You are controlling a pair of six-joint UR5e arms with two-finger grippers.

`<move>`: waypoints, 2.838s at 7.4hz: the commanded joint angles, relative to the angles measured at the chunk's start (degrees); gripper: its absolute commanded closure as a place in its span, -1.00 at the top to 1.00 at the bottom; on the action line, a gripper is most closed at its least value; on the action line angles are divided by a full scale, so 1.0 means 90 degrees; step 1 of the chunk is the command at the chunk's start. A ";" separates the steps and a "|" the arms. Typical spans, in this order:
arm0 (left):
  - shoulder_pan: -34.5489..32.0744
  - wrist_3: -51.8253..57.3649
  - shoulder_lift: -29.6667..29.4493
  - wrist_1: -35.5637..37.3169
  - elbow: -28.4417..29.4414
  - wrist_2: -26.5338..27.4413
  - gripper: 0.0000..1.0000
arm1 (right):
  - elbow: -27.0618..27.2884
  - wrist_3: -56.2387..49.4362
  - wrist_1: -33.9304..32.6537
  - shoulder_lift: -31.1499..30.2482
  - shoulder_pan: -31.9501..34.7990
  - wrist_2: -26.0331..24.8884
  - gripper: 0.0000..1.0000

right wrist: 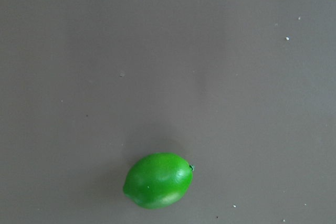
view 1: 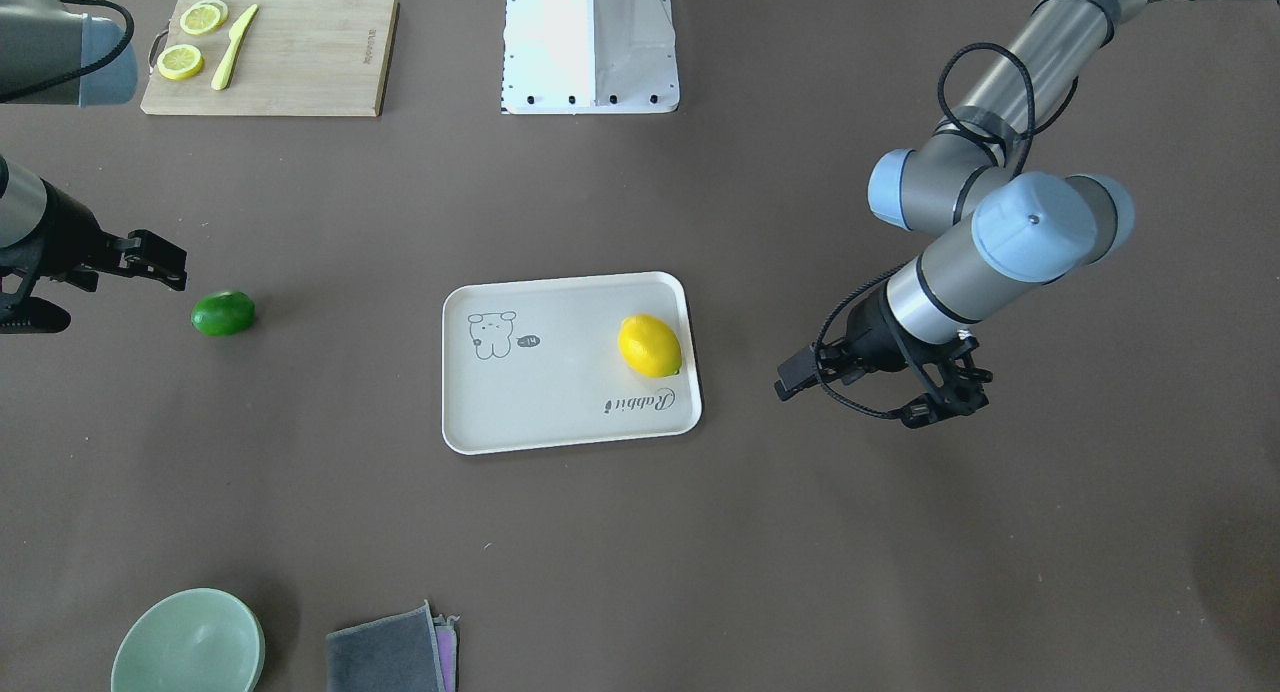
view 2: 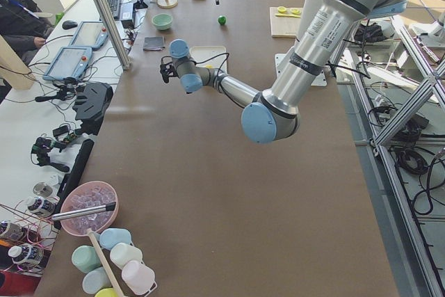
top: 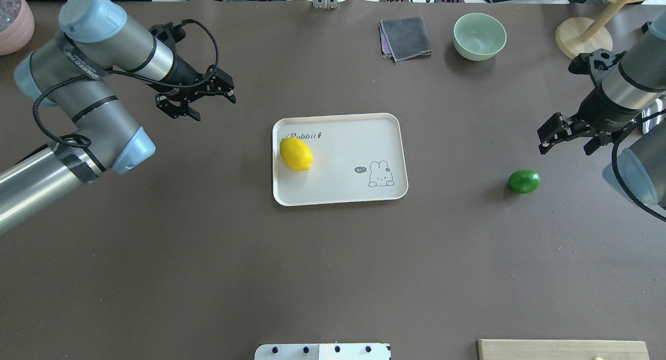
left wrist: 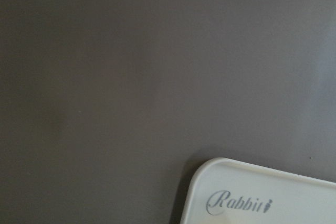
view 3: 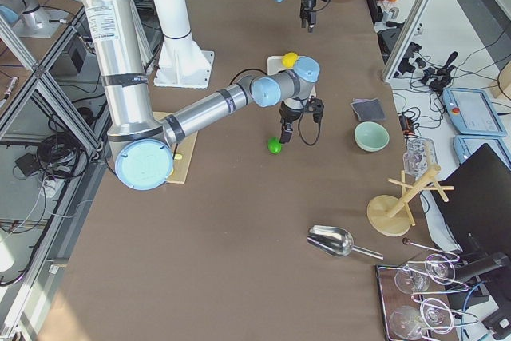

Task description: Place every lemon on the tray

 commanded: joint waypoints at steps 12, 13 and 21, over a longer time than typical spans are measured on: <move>-0.1471 0.5051 0.0729 0.1651 0.0338 0.0011 0.95 | -0.0337 0.7123 0.2874 -0.0772 -0.0820 -0.0899 0.99; -0.1461 0.5051 0.0729 0.1651 0.0347 0.0011 0.95 | -0.0532 0.7583 0.3372 -0.0792 -0.0830 -0.0918 0.99; -0.1442 0.5041 0.0699 0.1582 0.0572 0.0011 0.95 | -0.0651 0.8613 0.3631 -0.0783 -0.1728 -0.1660 0.96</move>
